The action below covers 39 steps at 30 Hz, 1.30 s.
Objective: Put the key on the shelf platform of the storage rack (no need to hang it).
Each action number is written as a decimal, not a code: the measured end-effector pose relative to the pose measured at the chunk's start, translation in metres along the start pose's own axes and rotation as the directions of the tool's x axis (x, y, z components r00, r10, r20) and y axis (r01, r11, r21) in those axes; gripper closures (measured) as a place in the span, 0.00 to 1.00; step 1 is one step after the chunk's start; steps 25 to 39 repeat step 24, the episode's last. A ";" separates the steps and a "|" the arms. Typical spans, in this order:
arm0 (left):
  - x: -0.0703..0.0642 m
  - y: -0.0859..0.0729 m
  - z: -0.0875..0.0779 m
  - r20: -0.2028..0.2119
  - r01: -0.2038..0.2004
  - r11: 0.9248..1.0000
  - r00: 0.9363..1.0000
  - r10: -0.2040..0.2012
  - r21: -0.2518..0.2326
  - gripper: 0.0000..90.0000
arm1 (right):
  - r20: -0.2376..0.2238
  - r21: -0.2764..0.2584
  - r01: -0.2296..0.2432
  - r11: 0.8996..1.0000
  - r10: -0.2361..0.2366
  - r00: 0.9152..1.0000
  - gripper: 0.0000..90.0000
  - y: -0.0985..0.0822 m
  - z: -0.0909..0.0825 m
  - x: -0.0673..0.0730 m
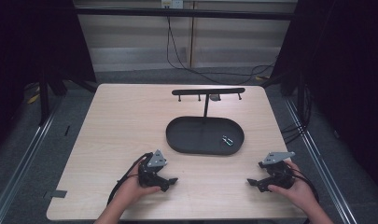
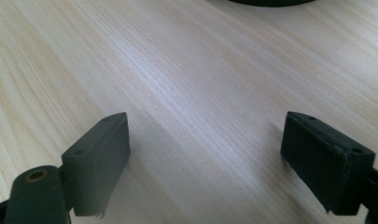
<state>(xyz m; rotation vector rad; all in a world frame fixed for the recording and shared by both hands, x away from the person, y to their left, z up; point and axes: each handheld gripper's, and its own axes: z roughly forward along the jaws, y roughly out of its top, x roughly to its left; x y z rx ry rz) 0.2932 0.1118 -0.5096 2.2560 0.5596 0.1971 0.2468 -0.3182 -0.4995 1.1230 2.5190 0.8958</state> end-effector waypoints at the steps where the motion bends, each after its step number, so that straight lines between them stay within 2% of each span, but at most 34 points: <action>1: 0.000 0.000 0.000 0.000 0.000 1.000 1.000 0.000 0.000 0.17 | -0.001 -0.007 0.003 1.000 -0.003 1.000 0.17 0.000 0.000 0.000; 6: 0.000 0.000 0.000 0.000 0.000 1.000 1.000 0.000 0.000 0.17 | -0.008 -0.052 0.012 0.999 -0.013 1.000 0.17 -0.005 0.001 -0.001; 13: 0.000 0.000 0.000 0.000 0.000 1.000 1.000 0.000 0.000 0.17 | -0.010 -0.139 0.012 0.990 -0.014 1.000 0.16 -0.014 0.003 -0.001; 39: 0.000 0.000 0.000 0.000 -0.004 1.000 1.000 0.004 0.003 0.17 | -0.010 -0.140 0.011 0.990 -0.013 1.000 0.16 -0.014 0.004 -0.001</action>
